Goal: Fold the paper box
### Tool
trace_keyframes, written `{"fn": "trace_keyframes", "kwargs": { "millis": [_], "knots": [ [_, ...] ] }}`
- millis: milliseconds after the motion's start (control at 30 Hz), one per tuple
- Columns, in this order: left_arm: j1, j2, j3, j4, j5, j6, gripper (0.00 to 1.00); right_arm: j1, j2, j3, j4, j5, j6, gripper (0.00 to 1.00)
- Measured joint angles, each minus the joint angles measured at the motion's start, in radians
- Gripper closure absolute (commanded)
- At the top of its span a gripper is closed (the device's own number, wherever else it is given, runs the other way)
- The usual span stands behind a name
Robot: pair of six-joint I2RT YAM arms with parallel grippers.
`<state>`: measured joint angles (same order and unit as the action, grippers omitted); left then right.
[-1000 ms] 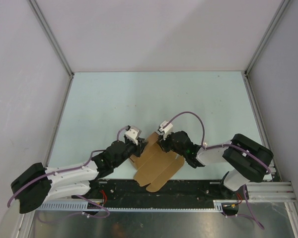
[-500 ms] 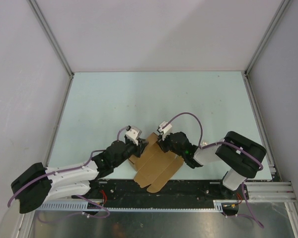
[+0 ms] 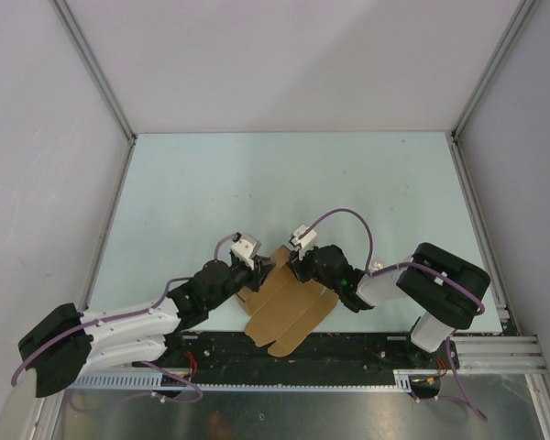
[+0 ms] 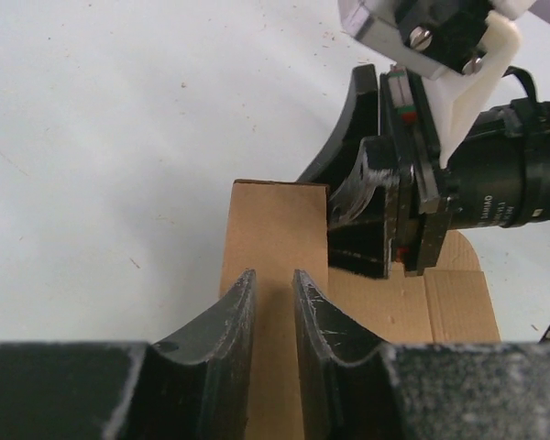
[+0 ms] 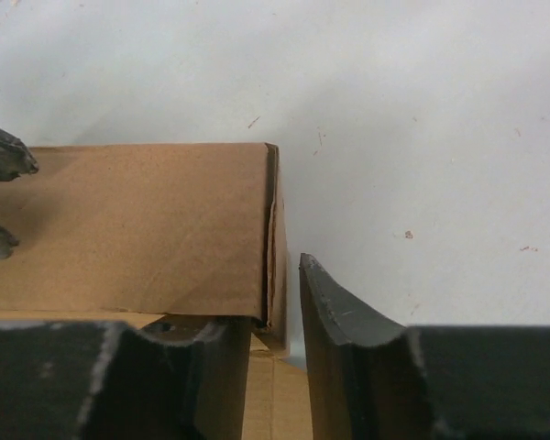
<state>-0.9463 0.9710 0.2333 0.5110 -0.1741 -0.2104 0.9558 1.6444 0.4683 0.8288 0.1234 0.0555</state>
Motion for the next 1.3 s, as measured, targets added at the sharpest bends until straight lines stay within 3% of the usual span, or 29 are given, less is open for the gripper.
{"fn": "trace_keyframes", "kwargs": {
  "millis": [100, 533, 933, 1300],
  "knots": [
    [0.0, -0.014, -0.002, -0.001, 0.018, 0.0, 0.73, 0.002, 0.0, 0.0, -0.001, 0.002, 0.0, 0.6],
    [-0.008, -0.014, -0.009, -0.024, 0.044, -0.009, 0.76, 0.012, -0.07, 0.0, -0.045, 0.003, 0.0, 0.58],
    [-0.065, -0.003, -0.009, -0.022, -0.069, -0.01, 0.77, 0.025, -0.168, 0.0, -0.129, 0.019, -0.004, 0.57],
    [-0.102, -0.051, -0.009, -0.062, -0.146, -0.01, 0.66, 0.03, -0.3, 0.0, -0.243, 0.021, 0.006, 0.53]
  ]
}}
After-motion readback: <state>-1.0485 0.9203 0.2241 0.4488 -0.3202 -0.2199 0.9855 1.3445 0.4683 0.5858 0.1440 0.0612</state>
